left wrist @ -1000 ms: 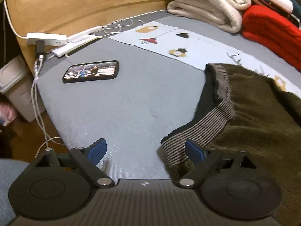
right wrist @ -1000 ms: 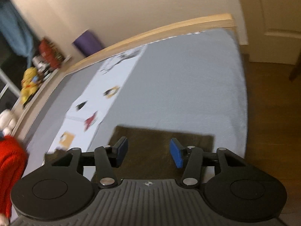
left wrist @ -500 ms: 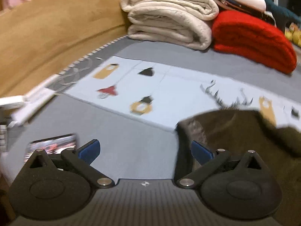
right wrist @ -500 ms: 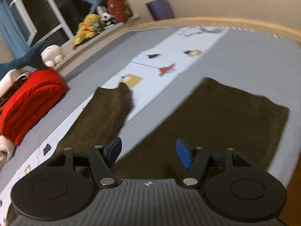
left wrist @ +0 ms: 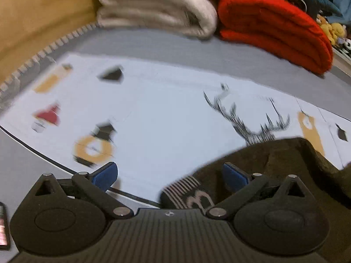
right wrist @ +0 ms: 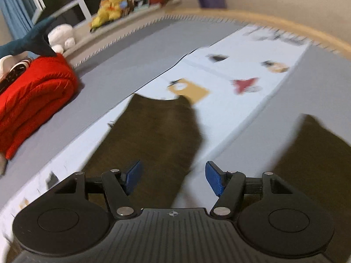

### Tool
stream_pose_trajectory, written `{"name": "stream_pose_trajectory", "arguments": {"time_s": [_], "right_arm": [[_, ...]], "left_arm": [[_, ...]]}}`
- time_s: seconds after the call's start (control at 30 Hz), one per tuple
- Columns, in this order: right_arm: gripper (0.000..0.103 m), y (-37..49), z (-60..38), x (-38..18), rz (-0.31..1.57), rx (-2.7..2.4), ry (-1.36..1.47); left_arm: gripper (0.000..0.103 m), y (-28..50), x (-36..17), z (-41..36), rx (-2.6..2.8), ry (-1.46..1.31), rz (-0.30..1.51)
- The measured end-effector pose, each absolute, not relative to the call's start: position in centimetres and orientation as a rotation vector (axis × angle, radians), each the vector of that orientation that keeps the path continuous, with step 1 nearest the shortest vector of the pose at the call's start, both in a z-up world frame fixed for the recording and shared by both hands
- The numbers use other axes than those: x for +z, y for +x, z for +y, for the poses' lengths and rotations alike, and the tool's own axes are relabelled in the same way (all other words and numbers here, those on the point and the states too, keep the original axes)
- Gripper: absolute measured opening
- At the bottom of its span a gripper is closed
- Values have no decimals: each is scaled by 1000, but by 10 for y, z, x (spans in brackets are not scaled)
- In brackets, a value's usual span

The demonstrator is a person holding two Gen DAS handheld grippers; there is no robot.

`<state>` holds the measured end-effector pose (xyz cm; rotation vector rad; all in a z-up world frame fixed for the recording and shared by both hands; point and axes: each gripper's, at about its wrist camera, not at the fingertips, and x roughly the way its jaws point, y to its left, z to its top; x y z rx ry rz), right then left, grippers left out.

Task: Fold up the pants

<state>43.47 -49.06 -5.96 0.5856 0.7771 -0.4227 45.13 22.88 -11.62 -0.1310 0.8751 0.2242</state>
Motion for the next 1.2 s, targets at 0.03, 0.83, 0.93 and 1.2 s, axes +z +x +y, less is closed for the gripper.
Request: {"name": "stream_pose_trajectory", "arguments": {"time_s": [0.03, 0.83, 0.93, 1.2], "right_arm": [[66, 462, -490, -63, 807, -414, 623], [9, 543, -413, -3, 623, -445, 550], [8, 466, -463, 44, 524, -369, 650], [7, 213, -543, -23, 577, -419, 720]], "left_arm": [[102, 454, -121, 229, 204, -123, 896], [23, 434, -36, 217, 158, -268, 738], [21, 393, -12, 214, 92, -258, 687], [9, 243, -46, 202, 62, -137, 799]]}}
